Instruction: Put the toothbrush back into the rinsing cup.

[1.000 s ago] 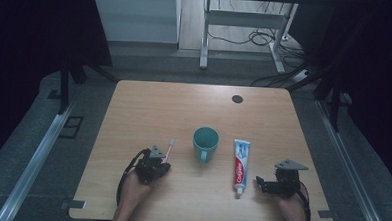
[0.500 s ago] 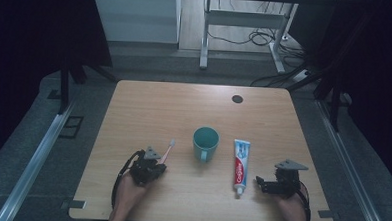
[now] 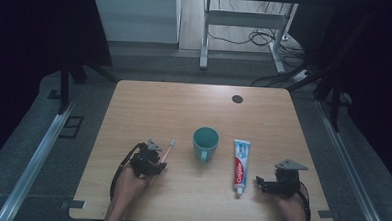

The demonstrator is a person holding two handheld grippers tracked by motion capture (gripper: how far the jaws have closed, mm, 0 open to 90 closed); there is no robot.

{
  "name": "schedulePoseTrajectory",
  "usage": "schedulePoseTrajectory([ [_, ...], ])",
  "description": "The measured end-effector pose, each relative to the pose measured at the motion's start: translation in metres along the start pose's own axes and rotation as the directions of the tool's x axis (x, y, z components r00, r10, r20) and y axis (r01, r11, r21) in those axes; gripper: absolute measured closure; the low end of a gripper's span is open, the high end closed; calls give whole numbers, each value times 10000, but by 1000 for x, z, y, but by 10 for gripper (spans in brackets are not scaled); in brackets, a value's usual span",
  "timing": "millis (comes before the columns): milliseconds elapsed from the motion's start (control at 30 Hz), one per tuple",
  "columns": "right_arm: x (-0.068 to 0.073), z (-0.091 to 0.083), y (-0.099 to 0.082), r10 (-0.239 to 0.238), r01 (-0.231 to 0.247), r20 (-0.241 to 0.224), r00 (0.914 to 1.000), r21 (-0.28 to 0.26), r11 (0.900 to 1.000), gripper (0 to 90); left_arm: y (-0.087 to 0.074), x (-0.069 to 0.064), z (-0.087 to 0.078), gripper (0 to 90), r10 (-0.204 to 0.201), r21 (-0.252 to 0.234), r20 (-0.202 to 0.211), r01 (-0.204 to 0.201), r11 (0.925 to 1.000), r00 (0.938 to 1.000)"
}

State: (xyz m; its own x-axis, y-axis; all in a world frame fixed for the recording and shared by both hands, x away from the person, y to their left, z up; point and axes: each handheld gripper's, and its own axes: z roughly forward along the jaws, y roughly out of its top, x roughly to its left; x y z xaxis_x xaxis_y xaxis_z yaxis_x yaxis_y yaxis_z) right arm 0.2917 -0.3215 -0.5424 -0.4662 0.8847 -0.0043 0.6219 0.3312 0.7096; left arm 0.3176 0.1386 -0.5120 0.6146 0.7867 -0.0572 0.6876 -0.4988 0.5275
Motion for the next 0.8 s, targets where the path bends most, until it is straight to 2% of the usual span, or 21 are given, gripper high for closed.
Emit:
schedulePoseTrajectory([
  [133,0,0,0,5,-5,-4,10000,0,10000,31,7,4,2,573,-12,579,-39,15,9983,10000],
  [267,0,0,0,8,-8,-2,10000,2,10000,31,14,7,5,537,-122,1234,22,119,9923,9999],
  [367,0,0,0,5,-5,-3,10000,1,10000,31,20,10,6,522,-215,1745,48,203,9845,9998],
  [467,0,0,0,5,-5,-3,10000,2,10000,31,26,12,6,519,-482,2101,111,448,9767,9988],
  [633,0,0,0,5,-5,-1,10000,1,10000,31,36,14,8,514,-657,2917,142,588,9547,9977],
  [667,0,0,0,4,-4,-1,10000,0,10000,31,37,14,9,514,-788,2980,133,713,9519,9968],
  [800,0,0,0,2,-2,2,10000,1,10000,31,43,14,11,517,-801,3364,95,723,9390,9967],
])
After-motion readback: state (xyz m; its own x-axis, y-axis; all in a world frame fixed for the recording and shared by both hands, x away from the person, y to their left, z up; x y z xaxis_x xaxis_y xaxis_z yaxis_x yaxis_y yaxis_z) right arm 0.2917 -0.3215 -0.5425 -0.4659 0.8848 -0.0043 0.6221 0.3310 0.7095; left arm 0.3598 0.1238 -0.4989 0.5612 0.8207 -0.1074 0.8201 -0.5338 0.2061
